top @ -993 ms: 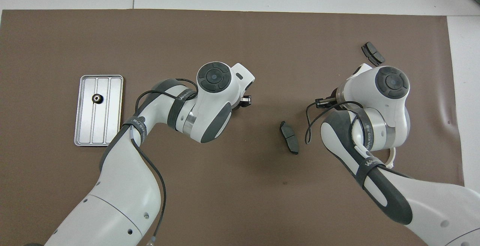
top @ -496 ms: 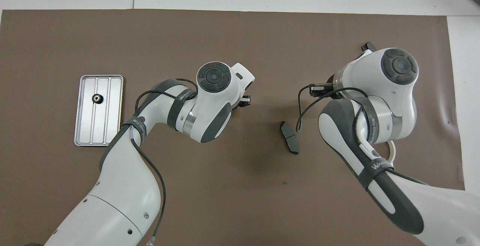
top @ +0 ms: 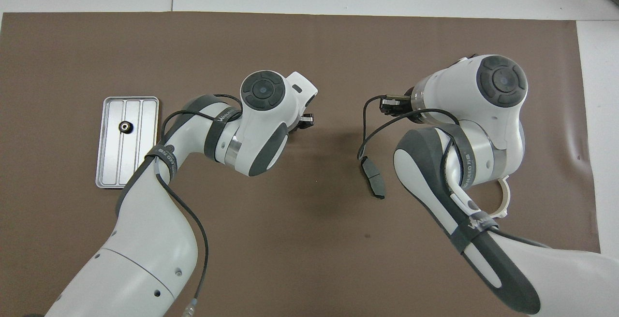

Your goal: Pick bearing gear from pile to tray

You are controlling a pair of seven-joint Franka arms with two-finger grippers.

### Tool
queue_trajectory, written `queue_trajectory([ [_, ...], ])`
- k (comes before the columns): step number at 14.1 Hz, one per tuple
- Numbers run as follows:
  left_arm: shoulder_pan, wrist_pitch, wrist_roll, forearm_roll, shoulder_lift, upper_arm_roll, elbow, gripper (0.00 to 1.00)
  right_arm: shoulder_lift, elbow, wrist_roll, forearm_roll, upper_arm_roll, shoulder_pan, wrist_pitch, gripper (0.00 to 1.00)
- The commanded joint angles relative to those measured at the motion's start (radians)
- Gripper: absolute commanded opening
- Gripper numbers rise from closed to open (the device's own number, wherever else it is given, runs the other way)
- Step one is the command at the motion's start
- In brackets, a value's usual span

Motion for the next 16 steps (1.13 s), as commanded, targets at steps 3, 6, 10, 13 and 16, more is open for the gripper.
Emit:
queue_trajectory([
  [3, 0.203, -0.107, 0.125, -0.006, -0.128, 0.002, -0.007, 0.0, 0.014, 0.015, 0.109, 0.016, 0.007, 0.063, 0.046, 0.0],
  [6, 0.326, -0.145, 0.191, -0.006, -0.185, 0.002, -0.059, 0.0, 0.037, 0.015, 0.209, 0.016, 0.006, 0.132, 0.112, 0.0],
  [10, 0.454, -0.142, 0.461, -0.006, -0.276, 0.004, -0.253, 0.0, 0.091, 0.01, 0.379, 0.014, 0.006, 0.235, 0.216, 0.0],
  [13, 0.501, -0.133, 0.559, -0.006, -0.315, 0.004, -0.343, 0.0, 0.176, 0.012, 0.488, -0.004, 0.006, 0.307, 0.329, 0.0],
  [16, 0.517, -0.129, 0.564, -0.006, -0.337, 0.004, -0.395, 0.05, 0.224, 0.015, 0.527, -0.007, 0.004, 0.338, 0.397, 0.11],
])
